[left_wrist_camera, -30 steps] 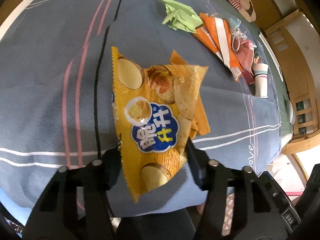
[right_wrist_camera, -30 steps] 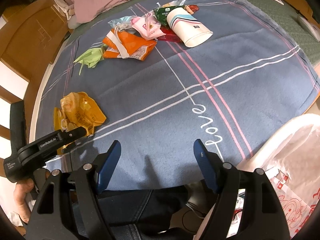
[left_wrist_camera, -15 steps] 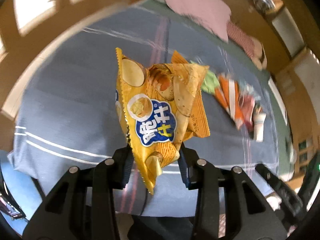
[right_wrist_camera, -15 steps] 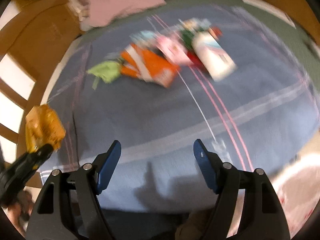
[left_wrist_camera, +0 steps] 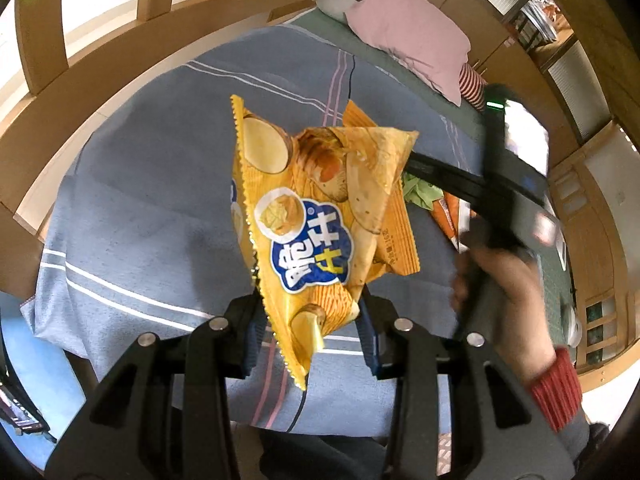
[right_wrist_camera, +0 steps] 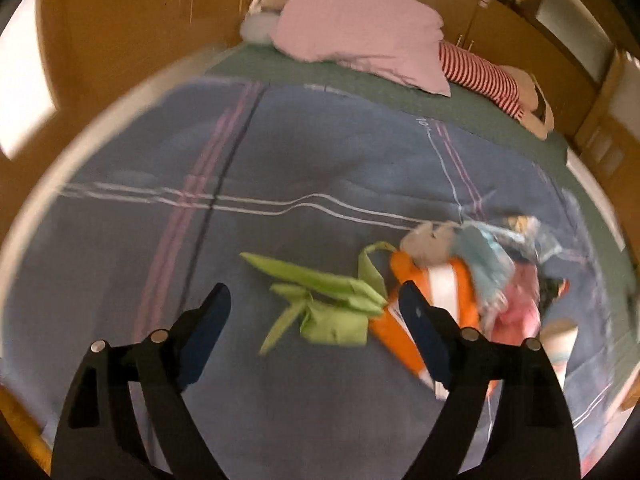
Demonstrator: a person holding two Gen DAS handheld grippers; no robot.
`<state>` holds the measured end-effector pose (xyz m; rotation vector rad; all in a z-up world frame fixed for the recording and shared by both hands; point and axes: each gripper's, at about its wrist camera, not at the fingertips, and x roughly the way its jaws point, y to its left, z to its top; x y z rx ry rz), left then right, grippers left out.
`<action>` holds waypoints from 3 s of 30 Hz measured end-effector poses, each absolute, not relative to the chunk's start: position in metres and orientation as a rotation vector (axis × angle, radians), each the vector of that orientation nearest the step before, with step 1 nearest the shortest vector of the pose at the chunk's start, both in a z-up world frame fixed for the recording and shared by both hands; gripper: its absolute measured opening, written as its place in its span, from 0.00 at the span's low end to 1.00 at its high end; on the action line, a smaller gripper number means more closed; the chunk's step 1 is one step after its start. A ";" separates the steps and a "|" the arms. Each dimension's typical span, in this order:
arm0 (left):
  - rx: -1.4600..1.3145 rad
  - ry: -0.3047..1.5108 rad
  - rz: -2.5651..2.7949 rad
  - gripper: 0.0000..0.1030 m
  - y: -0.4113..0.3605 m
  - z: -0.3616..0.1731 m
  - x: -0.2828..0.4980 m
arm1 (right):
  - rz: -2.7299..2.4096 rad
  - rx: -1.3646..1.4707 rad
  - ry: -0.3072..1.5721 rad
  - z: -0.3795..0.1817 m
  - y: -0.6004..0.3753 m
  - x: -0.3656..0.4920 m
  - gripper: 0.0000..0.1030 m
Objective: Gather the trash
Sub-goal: 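Grasp the green folded item with the right tool, then carry the green item to the bin and release while left tool drops the chip bag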
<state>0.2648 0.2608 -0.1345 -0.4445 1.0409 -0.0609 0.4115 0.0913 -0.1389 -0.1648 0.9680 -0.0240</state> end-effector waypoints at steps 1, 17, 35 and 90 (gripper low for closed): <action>-0.445 1.040 -0.064 0.40 0.260 -0.134 0.266 | -0.031 -0.190 0.982 -0.145 0.096 0.417 0.82; -0.429 1.047 -0.044 0.40 0.257 -0.138 0.274 | 0.054 -0.200 0.955 -0.148 0.099 0.394 0.12; -0.373 0.901 -0.236 0.40 0.223 -0.117 0.254 | 0.272 0.186 0.979 -0.080 0.031 0.275 0.12; -0.166 0.871 -1.005 0.40 0.053 -0.097 0.157 | 0.076 0.312 1.027 -0.061 -0.189 0.011 0.59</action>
